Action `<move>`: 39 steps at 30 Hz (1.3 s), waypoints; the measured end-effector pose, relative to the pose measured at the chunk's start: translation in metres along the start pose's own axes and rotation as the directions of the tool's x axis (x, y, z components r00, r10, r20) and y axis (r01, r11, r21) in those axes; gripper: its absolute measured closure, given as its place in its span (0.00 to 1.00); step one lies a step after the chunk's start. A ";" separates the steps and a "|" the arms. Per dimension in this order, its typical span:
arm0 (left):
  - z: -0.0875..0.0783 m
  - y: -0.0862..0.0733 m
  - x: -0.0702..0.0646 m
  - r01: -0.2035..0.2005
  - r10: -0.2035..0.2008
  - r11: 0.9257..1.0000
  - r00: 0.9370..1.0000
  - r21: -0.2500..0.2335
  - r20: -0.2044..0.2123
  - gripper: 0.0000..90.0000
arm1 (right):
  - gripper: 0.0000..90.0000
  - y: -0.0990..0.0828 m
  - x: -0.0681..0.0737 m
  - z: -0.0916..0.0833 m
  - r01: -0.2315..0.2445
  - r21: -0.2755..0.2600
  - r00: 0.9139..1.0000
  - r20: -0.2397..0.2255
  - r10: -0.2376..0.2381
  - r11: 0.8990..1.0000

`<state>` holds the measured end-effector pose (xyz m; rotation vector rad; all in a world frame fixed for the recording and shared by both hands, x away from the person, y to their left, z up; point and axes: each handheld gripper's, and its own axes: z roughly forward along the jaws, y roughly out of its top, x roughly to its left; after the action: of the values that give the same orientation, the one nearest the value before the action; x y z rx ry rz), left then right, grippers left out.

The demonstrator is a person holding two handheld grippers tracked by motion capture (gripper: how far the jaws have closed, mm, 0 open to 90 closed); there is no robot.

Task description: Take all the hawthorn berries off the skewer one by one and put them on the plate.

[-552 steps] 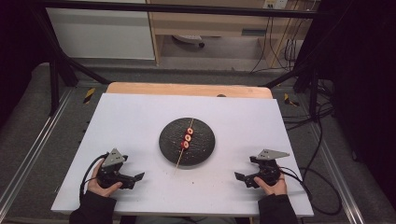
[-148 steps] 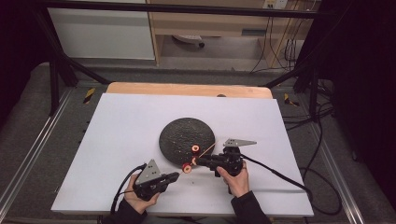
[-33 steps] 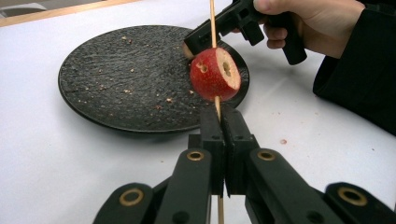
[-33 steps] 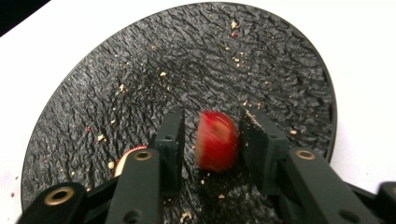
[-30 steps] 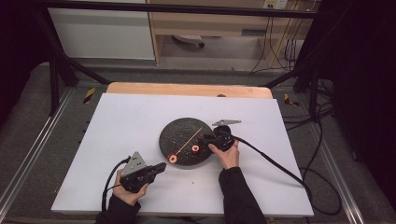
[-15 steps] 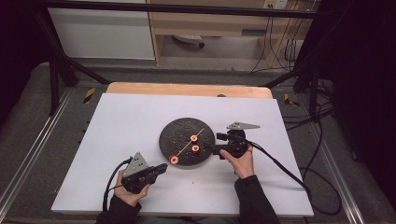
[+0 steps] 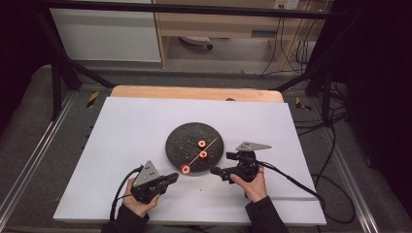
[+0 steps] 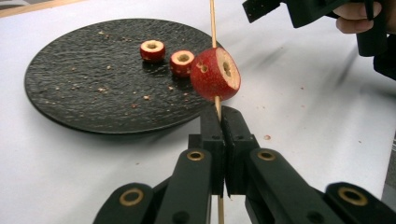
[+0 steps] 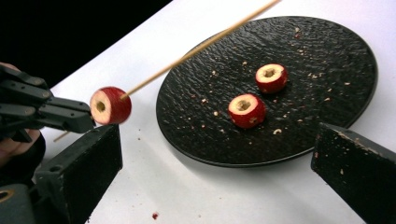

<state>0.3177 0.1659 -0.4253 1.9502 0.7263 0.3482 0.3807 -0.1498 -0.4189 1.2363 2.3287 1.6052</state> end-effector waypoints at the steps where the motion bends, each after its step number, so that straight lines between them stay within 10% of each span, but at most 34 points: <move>1: 0.001 0.000 -0.001 -0.001 0.001 1.000 1.000 0.001 0.002 0.98 | 0.03 0.000 0.001 0.001 0.001 0.000 1.000 0.001 -0.001 1.000; 12: 0.008 0.001 -0.009 -0.018 0.017 1.000 1.000 0.010 0.018 0.98 | 0.06 -0.005 0.020 0.019 0.011 0.037 0.998 -0.057 -0.009 0.999; 39: 0.023 0.005 -0.030 -0.048 0.047 0.999 0.998 0.018 0.043 0.98 | 0.58 -0.014 0.028 0.030 -0.073 0.062 0.974 -0.208 0.085 0.995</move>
<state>0.3081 0.1295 -0.4299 1.9892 0.6590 0.3291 0.3674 -0.1111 -0.4339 1.2400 2.4912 1.7917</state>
